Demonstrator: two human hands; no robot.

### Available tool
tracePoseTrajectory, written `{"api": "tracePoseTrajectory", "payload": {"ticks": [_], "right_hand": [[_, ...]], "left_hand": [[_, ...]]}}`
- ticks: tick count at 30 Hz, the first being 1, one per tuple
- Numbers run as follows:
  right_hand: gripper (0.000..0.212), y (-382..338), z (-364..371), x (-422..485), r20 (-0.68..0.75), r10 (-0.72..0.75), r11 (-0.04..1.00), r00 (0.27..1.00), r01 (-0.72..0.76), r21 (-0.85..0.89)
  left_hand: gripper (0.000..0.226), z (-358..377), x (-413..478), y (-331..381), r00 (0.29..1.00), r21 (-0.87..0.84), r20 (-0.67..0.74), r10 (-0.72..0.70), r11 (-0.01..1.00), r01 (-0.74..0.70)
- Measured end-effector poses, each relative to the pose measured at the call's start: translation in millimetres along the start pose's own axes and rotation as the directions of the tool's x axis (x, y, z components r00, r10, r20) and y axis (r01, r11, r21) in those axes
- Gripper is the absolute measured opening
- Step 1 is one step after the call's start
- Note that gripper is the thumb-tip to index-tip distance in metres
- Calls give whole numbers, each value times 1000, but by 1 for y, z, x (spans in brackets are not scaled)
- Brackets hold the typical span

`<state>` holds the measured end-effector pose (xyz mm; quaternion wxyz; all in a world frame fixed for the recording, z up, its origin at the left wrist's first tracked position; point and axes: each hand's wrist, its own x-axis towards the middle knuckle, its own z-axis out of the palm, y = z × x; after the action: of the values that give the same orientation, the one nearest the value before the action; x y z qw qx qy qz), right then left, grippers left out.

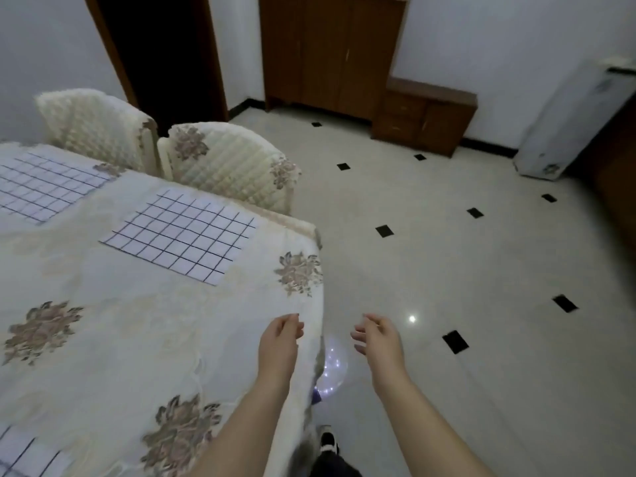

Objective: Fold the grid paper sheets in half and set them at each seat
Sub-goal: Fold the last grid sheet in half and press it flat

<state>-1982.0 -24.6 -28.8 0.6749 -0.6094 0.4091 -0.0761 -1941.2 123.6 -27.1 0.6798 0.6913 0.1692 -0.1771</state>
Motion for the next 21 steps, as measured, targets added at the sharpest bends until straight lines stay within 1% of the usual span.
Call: {"api": "tracePoseTrajectory", "payload": {"ticks": [4, 9, 12, 15, 21], "right_hand": [[15, -1, -29, 12, -74, 14, 1000, 997, -13, 20], [13, -13, -39, 44, -87, 15, 999, 996, -12, 31], [15, -22, -36, 72, -39, 22, 999, 999, -21, 26], [14, -34, -29, 107, 41, 25, 1000, 999, -25, -12], [16, -87, -22, 183, 236, -28, 993, 971, 54, -104]], "left_hand": [[21, 28, 0, -2, 998, 47, 69, -2, 999, -2], [13, 55, 16, 10, 998, 57, 50, 25, 998, -28], [13, 73, 32, 15, 999, 49, 10, 34, 998, -34], [13, 93, 49, 20, 998, 28, -48, 28, 999, -26], [12, 135, 82, 43, 967, -85, -253, 20, 996, -42]]}}
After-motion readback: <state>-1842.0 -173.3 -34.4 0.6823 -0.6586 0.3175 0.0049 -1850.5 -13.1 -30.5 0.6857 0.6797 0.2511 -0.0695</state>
